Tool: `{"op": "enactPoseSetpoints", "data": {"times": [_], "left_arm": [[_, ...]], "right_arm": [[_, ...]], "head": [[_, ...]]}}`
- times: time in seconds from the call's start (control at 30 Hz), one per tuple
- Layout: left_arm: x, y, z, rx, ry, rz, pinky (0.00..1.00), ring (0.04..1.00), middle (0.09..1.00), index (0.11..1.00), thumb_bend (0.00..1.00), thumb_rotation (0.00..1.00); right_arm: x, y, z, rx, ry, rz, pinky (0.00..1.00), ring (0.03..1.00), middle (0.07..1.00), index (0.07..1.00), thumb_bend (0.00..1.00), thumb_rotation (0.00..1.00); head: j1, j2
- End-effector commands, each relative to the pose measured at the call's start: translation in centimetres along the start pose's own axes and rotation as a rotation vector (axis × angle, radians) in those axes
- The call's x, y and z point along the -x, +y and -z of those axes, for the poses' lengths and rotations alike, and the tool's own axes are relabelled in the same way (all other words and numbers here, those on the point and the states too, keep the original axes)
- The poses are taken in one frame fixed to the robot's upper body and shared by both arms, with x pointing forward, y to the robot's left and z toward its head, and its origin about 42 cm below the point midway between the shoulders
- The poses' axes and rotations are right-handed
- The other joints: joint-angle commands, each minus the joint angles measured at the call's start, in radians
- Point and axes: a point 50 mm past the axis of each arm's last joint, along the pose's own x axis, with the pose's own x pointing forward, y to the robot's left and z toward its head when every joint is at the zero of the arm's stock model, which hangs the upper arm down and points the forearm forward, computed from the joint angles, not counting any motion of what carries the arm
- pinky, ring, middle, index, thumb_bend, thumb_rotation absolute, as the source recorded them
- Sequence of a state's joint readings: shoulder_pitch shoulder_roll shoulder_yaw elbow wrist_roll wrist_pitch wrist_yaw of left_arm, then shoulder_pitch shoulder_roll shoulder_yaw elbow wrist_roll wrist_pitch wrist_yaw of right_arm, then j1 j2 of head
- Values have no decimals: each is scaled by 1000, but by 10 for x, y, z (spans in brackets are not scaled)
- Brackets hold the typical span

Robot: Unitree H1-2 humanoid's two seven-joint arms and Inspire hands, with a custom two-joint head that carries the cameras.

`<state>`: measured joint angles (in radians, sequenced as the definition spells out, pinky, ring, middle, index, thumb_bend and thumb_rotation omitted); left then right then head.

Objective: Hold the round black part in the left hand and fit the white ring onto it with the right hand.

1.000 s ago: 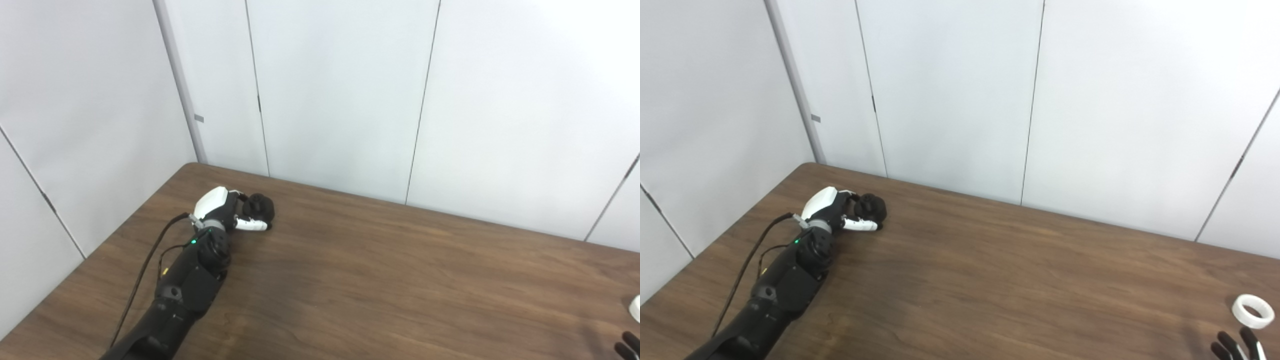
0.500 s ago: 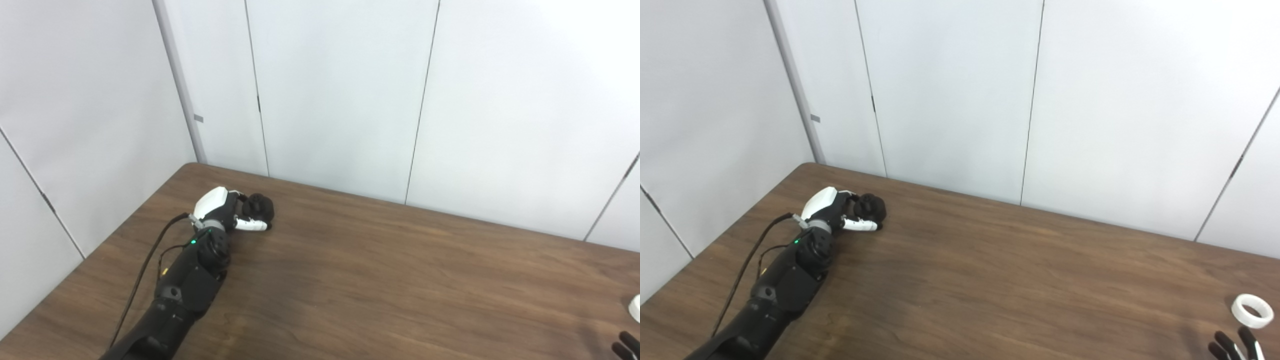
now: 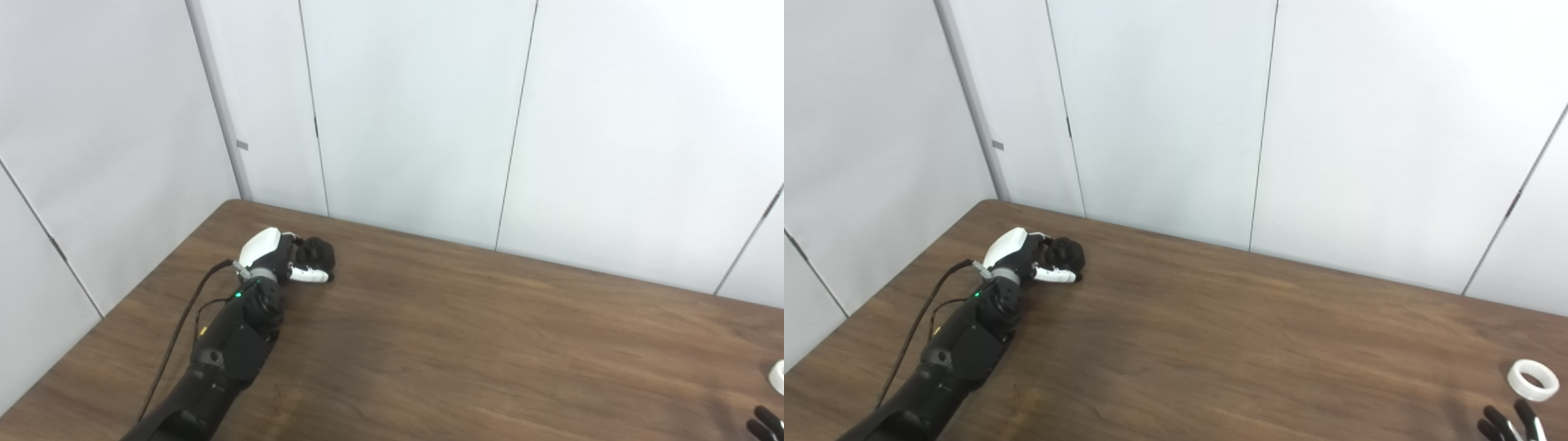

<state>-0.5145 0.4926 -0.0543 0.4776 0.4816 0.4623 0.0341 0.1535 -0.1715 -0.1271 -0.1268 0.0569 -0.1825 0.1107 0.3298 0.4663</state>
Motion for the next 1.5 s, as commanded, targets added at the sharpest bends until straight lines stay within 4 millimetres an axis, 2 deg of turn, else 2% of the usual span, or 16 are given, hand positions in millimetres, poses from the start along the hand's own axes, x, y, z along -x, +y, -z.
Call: {"op": "enactPoseSetpoints", "data": {"times": [0.0, 0.37, 0.57, 0.63, 0.67, 0.7, 0.77, 1.17, 1.33, 1.47], "left_arm": [[-8, 31, -22, 12, -54, -81, 981, 961, 917, 813, 864, 253], [-10, 29, -22, -5, -51, -75, 1000, 968, 920, 805, 840, 247], [-9, 30, -21, 10, -56, -91, 994, 953, 897, 748, 803, 192], [-9, 29, -21, 17, -63, -99, 970, 931, 874, 675, 773, 141], [-9, 29, -21, 21, -66, -102, 967, 927, 867, 587, 649, 105], [-9, 29, -20, 31, -68, -105, 964, 919, 852, 530, 572, 80], [-9, 28, -20, 45, -71, -107, 963, 910, 836, 498, 532, 63], [-9, 28, -16, 14, -91, -134, 938, 860, 779, 484, 519, 47], [-7, 29, -16, -6, -102, -138, 966, 869, 786, 485, 520, 47], [-4, 29, -17, -34, -128, -143, 994, 881, 787, 484, 520, 46]], "right_arm": [[18, 12, 18, -43, 73, 20, 1000, 905, 908, 991, 441, 1000], [18, 12, 16, -35, 72, 19, 1000, 906, 910, 993, 448, 1000], [19, 12, 15, -35, 72, 21, 1000, 909, 907, 988, 444, 1000], [19, 12, 15, -40, 70, 20, 1000, 906, 910, 990, 444, 1000], [19, 12, 15, -38, 70, 18, 1000, 904, 910, 991, 446, 1000], [19, 12, 15, -37, 70, 18, 1000, 906, 911, 991, 449, 1000], [18, 12, 15, -37, 69, 17, 1000, 902, 911, 990, 447, 1000], [18, 11, 15, -52, 68, 20, 1000, 902, 910, 987, 450, 1000], [17, 11, 16, -54, 66, 18, 1000, 899, 912, 987, 434, 1000], [18, 12, 15, -49, 74, 20, 1000, 904, 913, 987, 459, 1000]], "head": [[1, 1], [0, 3], [0, 3], [0, 3], [0, 3], [0, 3], [0, 3], [3, 5], [3, 5], [1, 10]]}}
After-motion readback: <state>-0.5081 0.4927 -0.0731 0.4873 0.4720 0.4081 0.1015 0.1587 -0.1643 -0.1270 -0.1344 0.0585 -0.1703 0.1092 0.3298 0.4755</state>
